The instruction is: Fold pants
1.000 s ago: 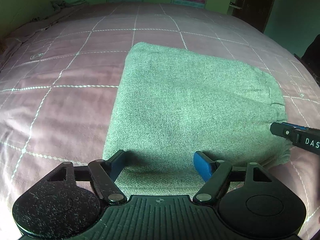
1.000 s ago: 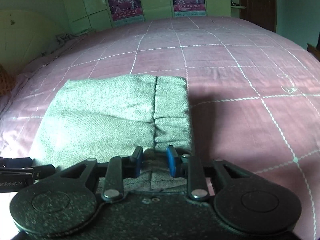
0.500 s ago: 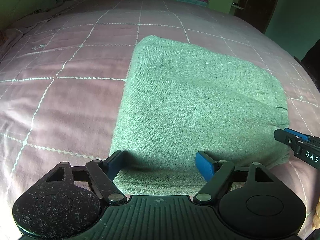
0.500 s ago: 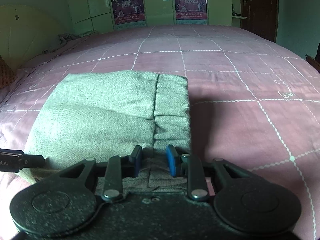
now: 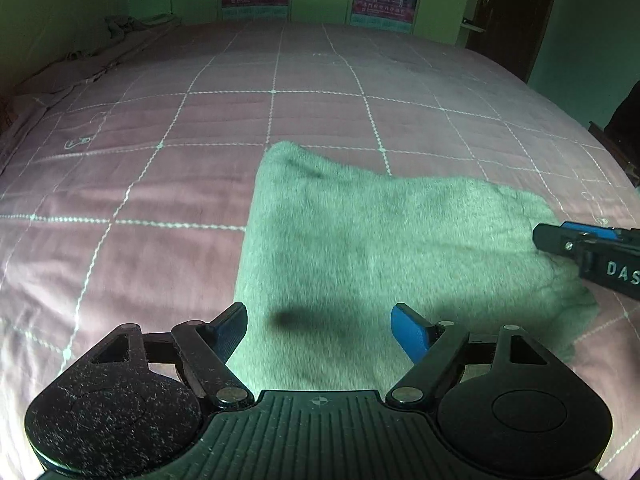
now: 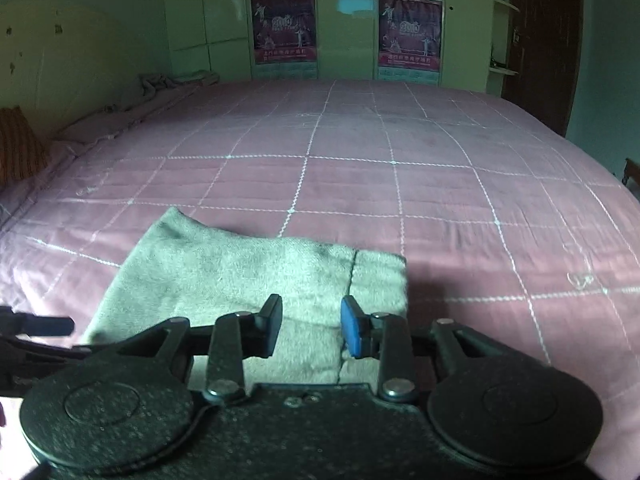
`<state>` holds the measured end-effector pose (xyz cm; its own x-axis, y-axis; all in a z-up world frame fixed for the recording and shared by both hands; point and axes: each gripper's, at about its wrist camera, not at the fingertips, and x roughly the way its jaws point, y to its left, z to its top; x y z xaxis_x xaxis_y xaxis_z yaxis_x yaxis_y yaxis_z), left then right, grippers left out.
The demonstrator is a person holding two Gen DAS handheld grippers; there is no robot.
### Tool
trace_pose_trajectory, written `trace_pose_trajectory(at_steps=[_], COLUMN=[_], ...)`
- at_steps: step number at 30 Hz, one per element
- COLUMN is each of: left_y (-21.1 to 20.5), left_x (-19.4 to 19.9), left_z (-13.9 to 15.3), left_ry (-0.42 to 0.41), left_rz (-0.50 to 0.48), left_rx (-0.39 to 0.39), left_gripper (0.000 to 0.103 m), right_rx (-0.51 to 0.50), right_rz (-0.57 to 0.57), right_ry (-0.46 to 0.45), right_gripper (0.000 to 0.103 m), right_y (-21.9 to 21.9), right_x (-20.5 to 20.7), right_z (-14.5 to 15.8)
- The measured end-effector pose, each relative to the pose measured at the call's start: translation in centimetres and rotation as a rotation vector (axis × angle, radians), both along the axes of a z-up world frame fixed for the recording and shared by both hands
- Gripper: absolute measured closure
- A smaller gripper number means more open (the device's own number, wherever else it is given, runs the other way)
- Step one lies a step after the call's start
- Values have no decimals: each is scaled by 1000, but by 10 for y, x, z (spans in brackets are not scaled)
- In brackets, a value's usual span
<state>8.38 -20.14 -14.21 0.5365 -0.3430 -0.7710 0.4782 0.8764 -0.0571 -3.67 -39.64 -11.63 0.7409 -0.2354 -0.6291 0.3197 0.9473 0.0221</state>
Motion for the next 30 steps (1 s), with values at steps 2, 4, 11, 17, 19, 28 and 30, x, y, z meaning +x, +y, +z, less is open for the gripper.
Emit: trace_pose_trajectory(at_steps=[2,4,11,17,19,28,30], left_y=[-8,-14,-42,-54,-60,-67,-61], left_x=[10,20,59,87,95,121,119], left_z=[-1,-5,-24,-37,-38,-50,-48], left_ry=[6,14,21,37,36,78,95], left_rz=[2,6,7,15,19,67,86], left_rx=[9,21,83,91,92,87,68], left_gripper=[24,24,24,24,23,11,11], right_rx=[7,10,-2,-16,-17,-18,19], right_rz=[-11,-22,-51,-61,-60,-78,-99], right_ry=[21,29,43,94,88,106,104], right_gripper=[71,71,64,65,66,65,65], right_y=[-5,-9,-28,-42,-44,-52,-57], right_x=[11,19,46,57,59,77,77], right_z=[-5,-9,-17,-42,-44,-52,-52])
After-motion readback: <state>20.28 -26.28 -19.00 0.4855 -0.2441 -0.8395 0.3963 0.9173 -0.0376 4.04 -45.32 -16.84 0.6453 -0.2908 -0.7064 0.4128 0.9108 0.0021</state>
